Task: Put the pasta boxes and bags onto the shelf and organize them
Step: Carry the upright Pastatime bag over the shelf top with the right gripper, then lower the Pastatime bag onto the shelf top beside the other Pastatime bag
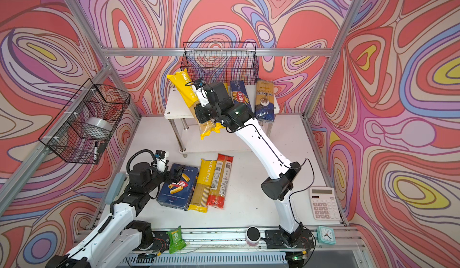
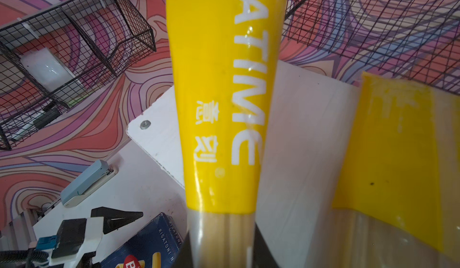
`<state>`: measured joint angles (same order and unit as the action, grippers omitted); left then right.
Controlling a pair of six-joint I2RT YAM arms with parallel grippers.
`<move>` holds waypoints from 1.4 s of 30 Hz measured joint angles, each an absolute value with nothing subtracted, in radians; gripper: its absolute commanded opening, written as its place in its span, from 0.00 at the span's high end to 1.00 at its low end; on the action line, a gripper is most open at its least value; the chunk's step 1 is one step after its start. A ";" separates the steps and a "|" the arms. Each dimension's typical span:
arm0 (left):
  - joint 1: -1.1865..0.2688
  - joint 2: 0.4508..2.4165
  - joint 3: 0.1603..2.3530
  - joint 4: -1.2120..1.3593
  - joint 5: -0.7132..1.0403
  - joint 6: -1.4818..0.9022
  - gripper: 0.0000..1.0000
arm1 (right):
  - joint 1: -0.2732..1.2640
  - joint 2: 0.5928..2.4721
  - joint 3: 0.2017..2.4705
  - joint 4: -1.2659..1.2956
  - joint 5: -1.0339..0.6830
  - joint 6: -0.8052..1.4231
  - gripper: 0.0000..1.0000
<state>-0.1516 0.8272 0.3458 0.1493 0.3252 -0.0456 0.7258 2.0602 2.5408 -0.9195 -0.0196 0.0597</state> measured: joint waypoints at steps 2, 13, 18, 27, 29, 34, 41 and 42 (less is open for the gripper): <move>-0.152 0.827 0.346 0.149 0.325 -0.046 0.00 | 0.726 2.070 2.553 -0.912 -0.020 0.054 1.00; -0.152 0.834 0.346 0.149 0.325 -0.046 0.00 | 0.711 2.102 2.586 -0.866 -0.047 0.052 1.00; -0.152 0.835 0.346 0.149 0.325 -0.046 0.00 | 0.704 2.107 2.587 -0.857 -0.062 0.059 0.92; -0.152 0.835 0.346 0.149 0.325 -0.046 0.00 | 0.697 2.119 2.587 -0.830 -0.070 0.082 0.83; -0.152 0.835 0.346 0.149 0.325 -0.046 0.00 | 0.695 2.123 2.587 -0.825 -0.069 0.093 0.82; -0.152 0.835 0.346 0.149 0.326 -0.046 0.00 | 0.691 2.125 2.587 -0.820 -0.067 0.120 0.75; -0.152 0.835 0.346 0.149 0.326 -0.046 0.00 | 0.659 2.136 2.587 -0.765 -0.030 0.125 0.52; -0.152 0.835 0.346 0.149 0.326 -0.046 0.00 | 0.654 2.136 2.587 -0.758 -0.026 0.125 0.51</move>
